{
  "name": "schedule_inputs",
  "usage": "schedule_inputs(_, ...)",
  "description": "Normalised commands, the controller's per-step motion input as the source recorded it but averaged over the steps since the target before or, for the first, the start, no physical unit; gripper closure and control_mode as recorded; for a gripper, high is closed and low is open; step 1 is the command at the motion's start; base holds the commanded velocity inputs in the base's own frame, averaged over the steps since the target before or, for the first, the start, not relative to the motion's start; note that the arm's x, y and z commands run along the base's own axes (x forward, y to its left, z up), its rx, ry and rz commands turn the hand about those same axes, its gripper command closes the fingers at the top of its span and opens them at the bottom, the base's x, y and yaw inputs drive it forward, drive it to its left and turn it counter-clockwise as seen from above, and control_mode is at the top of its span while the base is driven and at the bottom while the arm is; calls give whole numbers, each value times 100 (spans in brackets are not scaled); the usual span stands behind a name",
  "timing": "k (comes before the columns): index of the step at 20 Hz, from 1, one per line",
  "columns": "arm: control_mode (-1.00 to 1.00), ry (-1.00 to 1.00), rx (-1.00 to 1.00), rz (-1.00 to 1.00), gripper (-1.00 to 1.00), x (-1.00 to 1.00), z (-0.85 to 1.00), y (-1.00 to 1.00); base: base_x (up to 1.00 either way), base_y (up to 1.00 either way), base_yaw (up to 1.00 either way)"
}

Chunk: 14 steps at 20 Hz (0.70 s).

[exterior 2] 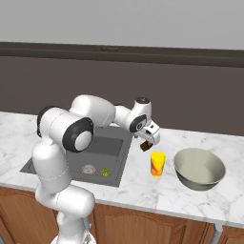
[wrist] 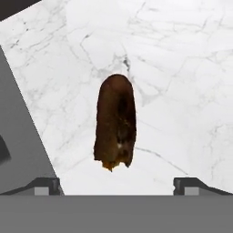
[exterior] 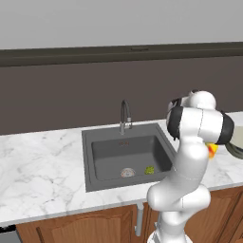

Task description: Remove the broccoli and sweet potato from the sink. Then move the bowl and cup from the counter to the sink for washing.

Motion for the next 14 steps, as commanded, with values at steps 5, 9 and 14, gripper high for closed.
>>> schedule_inputs(5,-100,0,0,0,-100,-24,10,23,0,0,0)
schedule_inputs(9,-100,0,0,0,-100,-22,7,23,0,0,0)
schedule_inputs(14,-100,1,0,1,-100,-17,3,27,0,0,0)
